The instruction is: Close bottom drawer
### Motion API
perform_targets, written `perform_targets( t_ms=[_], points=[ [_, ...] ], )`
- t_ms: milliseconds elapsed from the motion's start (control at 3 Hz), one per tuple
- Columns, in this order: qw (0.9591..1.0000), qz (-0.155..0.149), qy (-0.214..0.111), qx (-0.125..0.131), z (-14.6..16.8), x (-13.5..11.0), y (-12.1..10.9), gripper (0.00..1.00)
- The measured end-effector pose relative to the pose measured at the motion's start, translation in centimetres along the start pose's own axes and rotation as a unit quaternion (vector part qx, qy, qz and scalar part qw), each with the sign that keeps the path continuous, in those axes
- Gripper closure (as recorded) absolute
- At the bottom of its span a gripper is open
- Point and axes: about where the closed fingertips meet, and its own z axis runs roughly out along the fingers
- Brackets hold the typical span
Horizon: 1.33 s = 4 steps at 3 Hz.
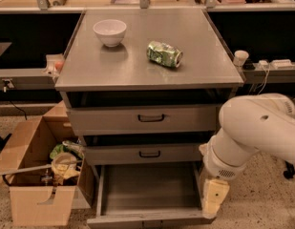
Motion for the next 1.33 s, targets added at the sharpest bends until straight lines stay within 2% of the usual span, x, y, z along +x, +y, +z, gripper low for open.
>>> perform_targets(
  t_ms=[333, 667, 1000, 1333],
  points=[
    [0.9980, -0.001, -0.024, -0.058, 10.4, 0.9, 2.7, 0.00],
    [0.9921, -0.002, -0.067, -0.106, 19.1, 0.0, 5.1, 0.00],
    [0.9807, -0.005, -0.102, -0.167, 25.6, -1.2, 7.4, 0.00],
    [0.9807, -0.005, -0.102, -0.167, 25.6, -1.2, 7.4, 0.00]
  ],
)
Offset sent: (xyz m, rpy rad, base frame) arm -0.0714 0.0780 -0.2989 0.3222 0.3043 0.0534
